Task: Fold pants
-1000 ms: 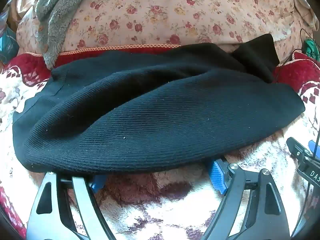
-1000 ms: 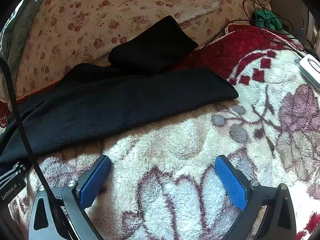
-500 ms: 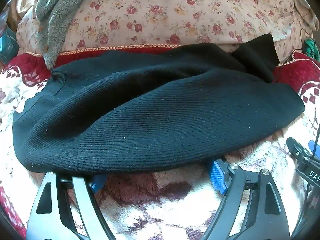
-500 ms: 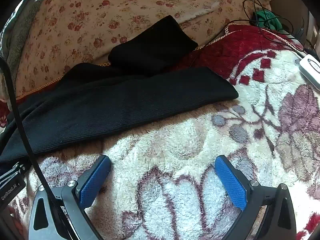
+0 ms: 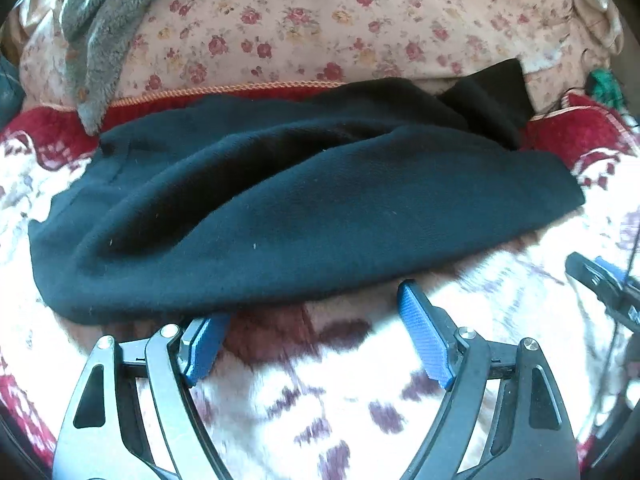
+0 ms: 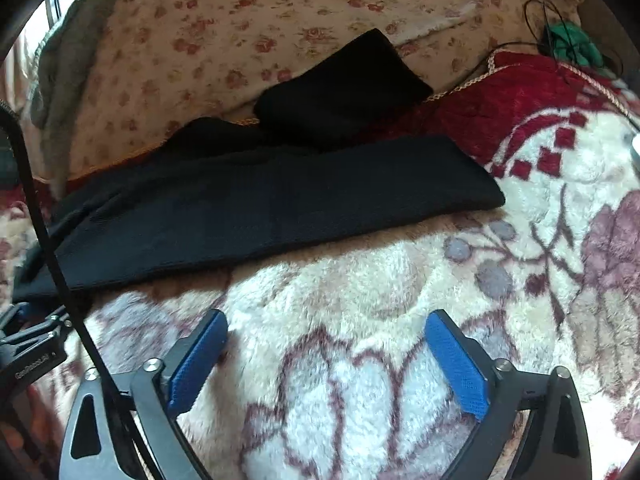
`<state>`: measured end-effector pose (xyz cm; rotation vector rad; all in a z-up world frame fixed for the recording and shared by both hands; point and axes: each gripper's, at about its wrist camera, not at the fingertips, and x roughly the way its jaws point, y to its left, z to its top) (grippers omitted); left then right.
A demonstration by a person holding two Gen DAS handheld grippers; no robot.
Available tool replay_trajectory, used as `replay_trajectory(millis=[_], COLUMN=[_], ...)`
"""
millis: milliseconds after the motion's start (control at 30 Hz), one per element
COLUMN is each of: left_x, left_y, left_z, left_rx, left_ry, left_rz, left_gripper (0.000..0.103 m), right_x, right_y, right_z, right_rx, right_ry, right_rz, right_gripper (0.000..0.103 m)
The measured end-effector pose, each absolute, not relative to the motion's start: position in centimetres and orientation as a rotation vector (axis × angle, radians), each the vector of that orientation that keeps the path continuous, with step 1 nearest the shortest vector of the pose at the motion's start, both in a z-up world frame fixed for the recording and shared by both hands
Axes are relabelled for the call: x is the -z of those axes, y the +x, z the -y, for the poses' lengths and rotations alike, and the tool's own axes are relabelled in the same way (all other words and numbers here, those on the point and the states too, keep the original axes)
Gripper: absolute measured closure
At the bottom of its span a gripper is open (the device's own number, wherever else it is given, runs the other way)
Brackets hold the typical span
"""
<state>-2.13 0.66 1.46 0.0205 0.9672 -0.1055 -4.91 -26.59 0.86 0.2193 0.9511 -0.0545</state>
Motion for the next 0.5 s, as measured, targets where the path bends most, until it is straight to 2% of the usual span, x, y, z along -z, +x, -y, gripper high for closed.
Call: replay_trajectory(millis=[100, 267, 367, 500], left_x=[-2.7, -4.1, -4.7, -5.0], left_y=[-3.6, -4.8, -5.2, -5.8], left_z=[-1.5, -3.8, -6.0, -8.8], left_rx=[0.118, 0.116, 0.086, 0.056], left_ry=[0.025, -0.001, -0.038, -0.08], left_rz=[-0.932, -0.909, -0.883, -0.863], left_gripper=[0.02, 0.02, 0.02, 0.02], right_x=[-2.1, -3.2, -3.2, -3.1], right_y=[-5.9, -6.8, -6.4, -5.9], right_z=[27.1, 27.1, 27.1, 26.8], right_rx=[0.049, -0.004, -0.035, -0.057], right_ry=[0.316, 0.39, 0.434, 0.466], right_rz=[-0.932, -0.921, -0.923, -0.923], right_gripper=[0.022, 0.026, 0.038, 0.038])
